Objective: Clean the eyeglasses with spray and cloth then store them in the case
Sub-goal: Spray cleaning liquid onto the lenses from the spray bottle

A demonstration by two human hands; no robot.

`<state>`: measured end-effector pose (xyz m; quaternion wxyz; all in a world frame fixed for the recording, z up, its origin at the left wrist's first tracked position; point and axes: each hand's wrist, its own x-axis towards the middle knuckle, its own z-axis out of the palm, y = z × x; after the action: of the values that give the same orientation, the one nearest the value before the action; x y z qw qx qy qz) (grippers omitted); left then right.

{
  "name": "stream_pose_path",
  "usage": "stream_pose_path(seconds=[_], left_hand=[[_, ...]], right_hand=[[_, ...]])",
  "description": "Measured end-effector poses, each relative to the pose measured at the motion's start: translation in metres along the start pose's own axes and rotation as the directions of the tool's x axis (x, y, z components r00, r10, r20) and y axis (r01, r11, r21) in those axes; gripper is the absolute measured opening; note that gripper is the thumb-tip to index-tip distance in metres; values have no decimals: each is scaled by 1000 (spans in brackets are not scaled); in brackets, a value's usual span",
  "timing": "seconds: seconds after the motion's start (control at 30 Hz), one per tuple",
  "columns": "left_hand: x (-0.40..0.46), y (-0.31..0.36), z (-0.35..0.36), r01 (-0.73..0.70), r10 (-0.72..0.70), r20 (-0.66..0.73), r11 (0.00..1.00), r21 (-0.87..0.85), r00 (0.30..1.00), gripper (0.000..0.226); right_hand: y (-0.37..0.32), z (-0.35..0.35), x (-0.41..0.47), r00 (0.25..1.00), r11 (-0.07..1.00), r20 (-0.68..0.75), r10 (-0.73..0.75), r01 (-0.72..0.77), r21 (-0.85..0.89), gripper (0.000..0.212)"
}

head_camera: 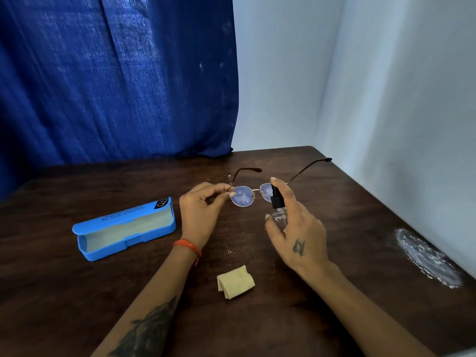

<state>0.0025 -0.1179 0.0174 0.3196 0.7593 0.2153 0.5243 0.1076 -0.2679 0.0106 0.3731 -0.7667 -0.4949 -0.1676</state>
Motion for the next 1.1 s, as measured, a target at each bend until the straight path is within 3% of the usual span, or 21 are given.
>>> stream_pose_path(seconds=[0.23, 0.53, 0.8, 1.0, 1.1], left_hand=[[0, 1, 3, -27, 28, -14, 999, 16, 1000, 22], [0, 1, 1, -25, 25, -19, 1000, 11, 1000, 21], [2, 2, -1, 19, -19, -34, 1000, -10, 999, 17], [3, 3, -4, 27, -29, -55, 999, -26, 998, 16], [3, 2, -6, 49, -52, -66, 998, -42, 996, 18]], right_hand=[[0, 4, 1, 999, 998, 34, -1, 3, -60, 65], [13, 5, 5, 993, 993, -74, 97, -101, -60, 69], [26, 3, 10, 986, 979, -41, 162, -166, -120, 63], [34, -5, 17, 965, 987, -211, 156, -148, 56, 67], [48, -7, 32, 953, 954, -197, 230, -181, 239, 75]])
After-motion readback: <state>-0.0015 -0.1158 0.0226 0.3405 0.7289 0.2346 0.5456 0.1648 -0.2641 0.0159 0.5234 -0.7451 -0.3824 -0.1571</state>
